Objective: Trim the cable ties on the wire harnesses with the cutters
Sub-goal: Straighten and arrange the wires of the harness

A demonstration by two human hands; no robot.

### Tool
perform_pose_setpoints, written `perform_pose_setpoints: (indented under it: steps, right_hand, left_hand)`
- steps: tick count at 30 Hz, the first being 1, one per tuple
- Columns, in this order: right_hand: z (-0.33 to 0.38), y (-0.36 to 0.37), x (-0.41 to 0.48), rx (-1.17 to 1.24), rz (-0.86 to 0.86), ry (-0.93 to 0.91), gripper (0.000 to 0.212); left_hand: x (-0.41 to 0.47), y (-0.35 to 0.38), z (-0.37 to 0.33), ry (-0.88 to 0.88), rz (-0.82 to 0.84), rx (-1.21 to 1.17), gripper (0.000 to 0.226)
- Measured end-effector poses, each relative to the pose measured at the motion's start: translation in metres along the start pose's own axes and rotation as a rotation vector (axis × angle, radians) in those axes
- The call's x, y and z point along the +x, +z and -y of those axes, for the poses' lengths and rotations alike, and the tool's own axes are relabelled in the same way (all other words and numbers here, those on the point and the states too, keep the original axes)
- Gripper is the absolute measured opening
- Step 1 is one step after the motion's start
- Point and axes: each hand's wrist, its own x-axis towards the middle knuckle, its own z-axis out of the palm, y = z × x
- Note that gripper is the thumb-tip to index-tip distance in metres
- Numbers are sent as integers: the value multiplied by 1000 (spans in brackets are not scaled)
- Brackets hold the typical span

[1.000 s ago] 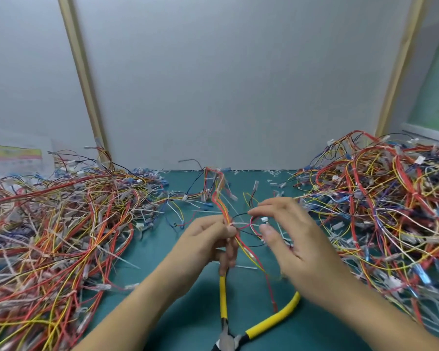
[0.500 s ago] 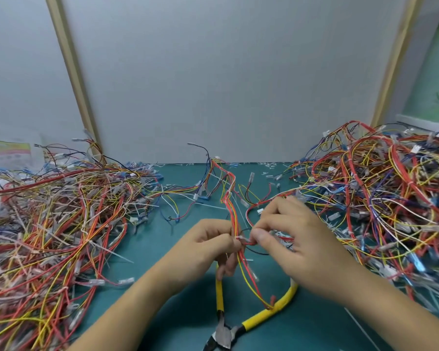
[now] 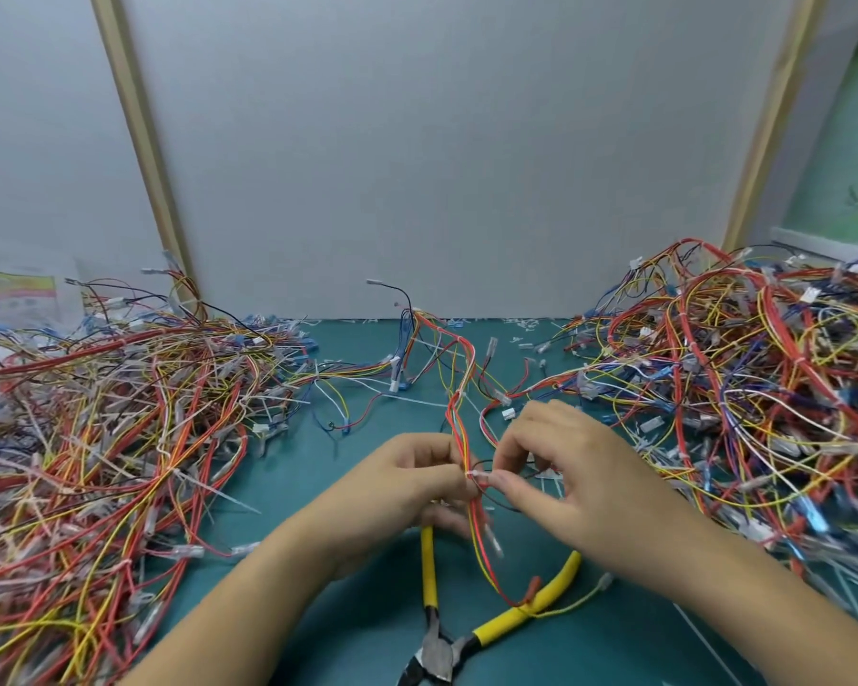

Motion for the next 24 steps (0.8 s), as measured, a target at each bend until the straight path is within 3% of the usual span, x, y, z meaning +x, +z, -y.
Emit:
perform_pose_setpoints:
  steps: [5, 9, 14, 24]
  right_hand:
    - [-8, 0, -1, 157, 96, 151, 13]
    - [-6, 6, -1, 218, 135, 162, 15]
    - [0, 12, -3, 189, 104, 142, 14]
    - [4, 15, -6, 247, 97, 158, 20]
  left_hand:
    - [-2, -3, -1, -48, 72, -212, 11]
    - [-2, -3, -4, -161, 92, -277, 23]
    - [-1, -2, -5, -171, 6, -137, 6]
    - [-1, -3, -2, -190, -93, -12, 7]
